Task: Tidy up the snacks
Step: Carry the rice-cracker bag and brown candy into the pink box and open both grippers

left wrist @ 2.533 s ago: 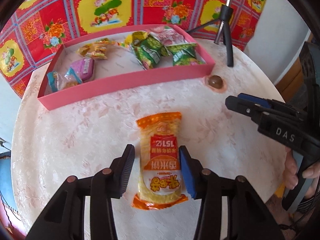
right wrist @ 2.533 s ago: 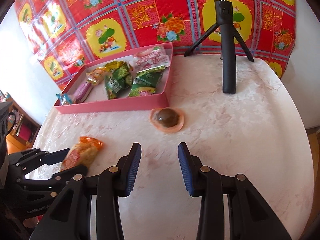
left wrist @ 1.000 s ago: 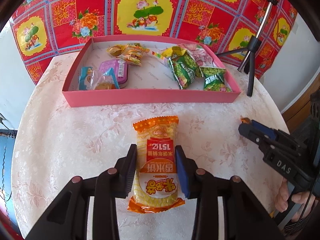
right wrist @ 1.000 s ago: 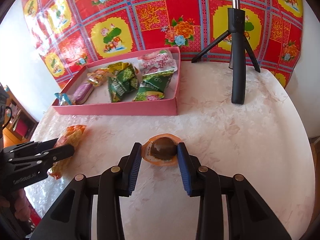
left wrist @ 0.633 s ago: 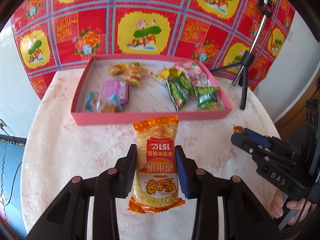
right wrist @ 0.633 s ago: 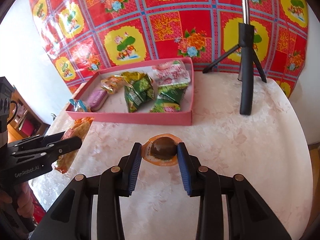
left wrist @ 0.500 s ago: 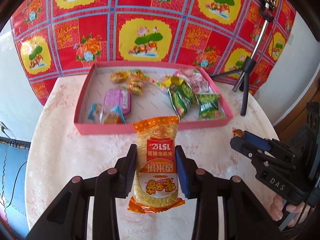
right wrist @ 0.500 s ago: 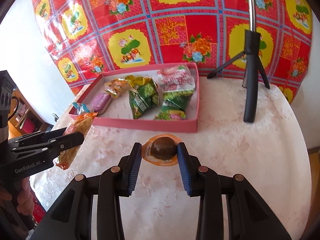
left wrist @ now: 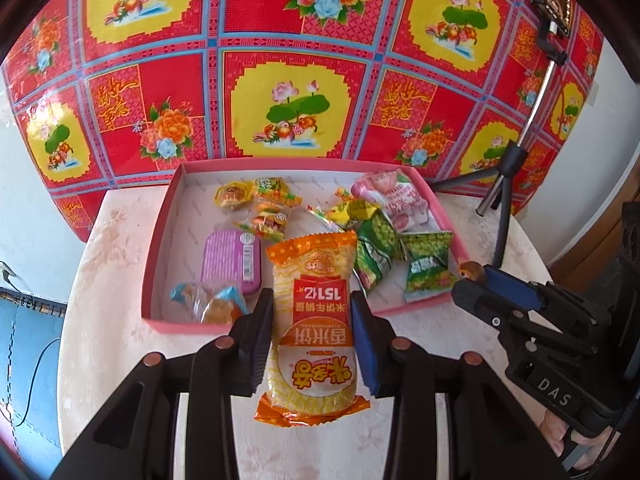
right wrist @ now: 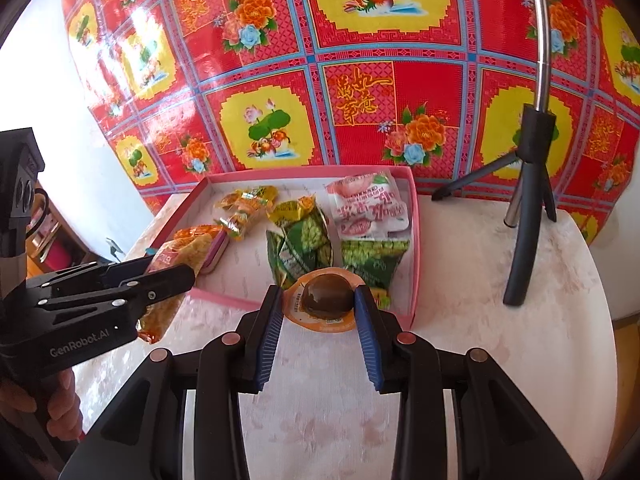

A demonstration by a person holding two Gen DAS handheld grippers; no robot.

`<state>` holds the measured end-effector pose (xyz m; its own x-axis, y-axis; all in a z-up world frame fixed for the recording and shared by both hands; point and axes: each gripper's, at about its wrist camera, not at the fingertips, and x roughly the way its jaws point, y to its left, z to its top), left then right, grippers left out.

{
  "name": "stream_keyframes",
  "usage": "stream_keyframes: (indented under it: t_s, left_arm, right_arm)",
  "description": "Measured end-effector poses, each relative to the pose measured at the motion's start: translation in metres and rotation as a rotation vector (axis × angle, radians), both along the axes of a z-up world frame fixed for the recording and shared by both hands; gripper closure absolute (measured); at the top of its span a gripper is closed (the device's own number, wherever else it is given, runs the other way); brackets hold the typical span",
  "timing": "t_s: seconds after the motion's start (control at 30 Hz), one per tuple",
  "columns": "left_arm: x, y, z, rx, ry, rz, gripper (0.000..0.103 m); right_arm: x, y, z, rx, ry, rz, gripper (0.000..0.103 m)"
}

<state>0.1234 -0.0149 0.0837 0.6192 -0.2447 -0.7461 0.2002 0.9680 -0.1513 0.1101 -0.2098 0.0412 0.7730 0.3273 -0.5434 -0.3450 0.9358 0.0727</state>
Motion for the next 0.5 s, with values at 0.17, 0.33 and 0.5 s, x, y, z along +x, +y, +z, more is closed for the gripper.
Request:
stream_keyframes:
  t_s: [0.17, 0.33, 0.5]
  left_arm:
    - [0.015, -0.003, -0.011, 0.014, 0.023, 0.001, 0.064]
    - [0.026, -0.005, -0.016, 0.019, 0.027, 0.004, 0.064]
    - [0.045, -0.008, -0.025, 0.035, 0.043, 0.010, 0.064]
  right_arm:
    - [0.016, 0.003, -0.002, -0.001, 0.022, -0.005, 0.066]
    - [0.030, 0.004, -0.003, 0.002, 0.034, -0.004, 0.066]
    - [0.042, 0.006, -0.005, 0.012, 0.035, -0.004, 0.066]
